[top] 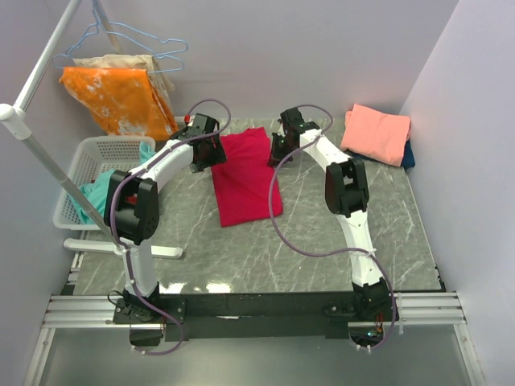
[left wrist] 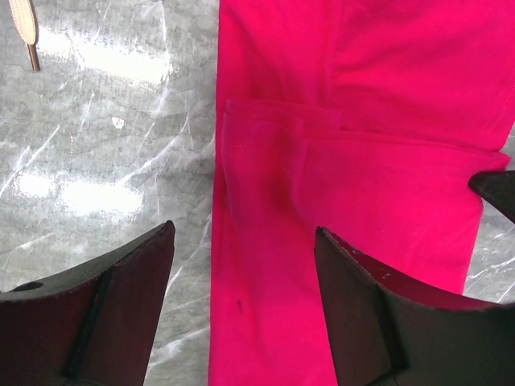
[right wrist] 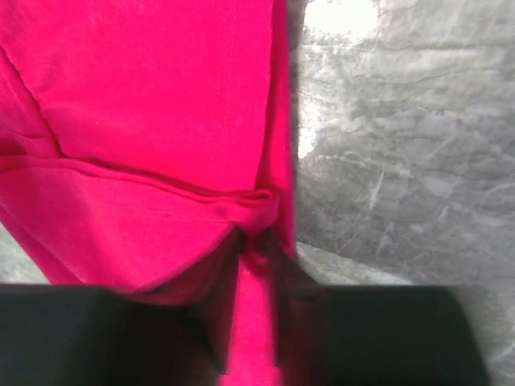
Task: Fold and stack the t-shirts
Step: Fold the tshirt
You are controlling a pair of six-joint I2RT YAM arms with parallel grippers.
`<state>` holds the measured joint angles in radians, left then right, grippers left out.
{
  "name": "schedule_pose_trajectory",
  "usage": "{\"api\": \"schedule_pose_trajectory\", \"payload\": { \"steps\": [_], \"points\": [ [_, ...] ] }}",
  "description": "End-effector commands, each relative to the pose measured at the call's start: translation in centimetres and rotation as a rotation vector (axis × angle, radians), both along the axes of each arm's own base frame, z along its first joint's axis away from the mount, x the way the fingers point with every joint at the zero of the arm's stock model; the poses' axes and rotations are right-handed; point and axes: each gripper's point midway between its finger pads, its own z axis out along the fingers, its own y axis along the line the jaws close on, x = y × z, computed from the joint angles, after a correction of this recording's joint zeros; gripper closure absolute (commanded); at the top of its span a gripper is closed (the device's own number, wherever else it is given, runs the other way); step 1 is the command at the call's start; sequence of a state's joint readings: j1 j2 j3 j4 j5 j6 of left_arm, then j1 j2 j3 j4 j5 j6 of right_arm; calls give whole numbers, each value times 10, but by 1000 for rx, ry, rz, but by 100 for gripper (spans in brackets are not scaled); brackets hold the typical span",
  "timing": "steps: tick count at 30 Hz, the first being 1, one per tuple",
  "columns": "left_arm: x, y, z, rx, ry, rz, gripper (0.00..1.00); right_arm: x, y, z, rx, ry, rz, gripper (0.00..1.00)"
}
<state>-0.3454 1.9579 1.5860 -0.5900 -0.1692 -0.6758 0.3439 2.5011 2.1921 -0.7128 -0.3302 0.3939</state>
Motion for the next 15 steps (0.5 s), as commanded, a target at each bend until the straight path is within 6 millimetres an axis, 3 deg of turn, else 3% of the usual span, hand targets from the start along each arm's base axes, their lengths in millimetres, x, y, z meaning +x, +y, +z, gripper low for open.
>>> {"api": "schedule_pose_trajectory", "payload": {
  "steps": [1, 2, 15],
  "points": [
    [1, 0, 29, -30, -58, -1, 24, 8, 8, 13, 22, -47, 17, 97],
    [1, -1, 29, -31, -58, 1, 24, 9, 7, 16, 21, -49, 10, 100],
    [-2, 0, 25, -32, -53, -1, 24, 25, -1, 57, 29, -183, -81, 100]
  ]
}}
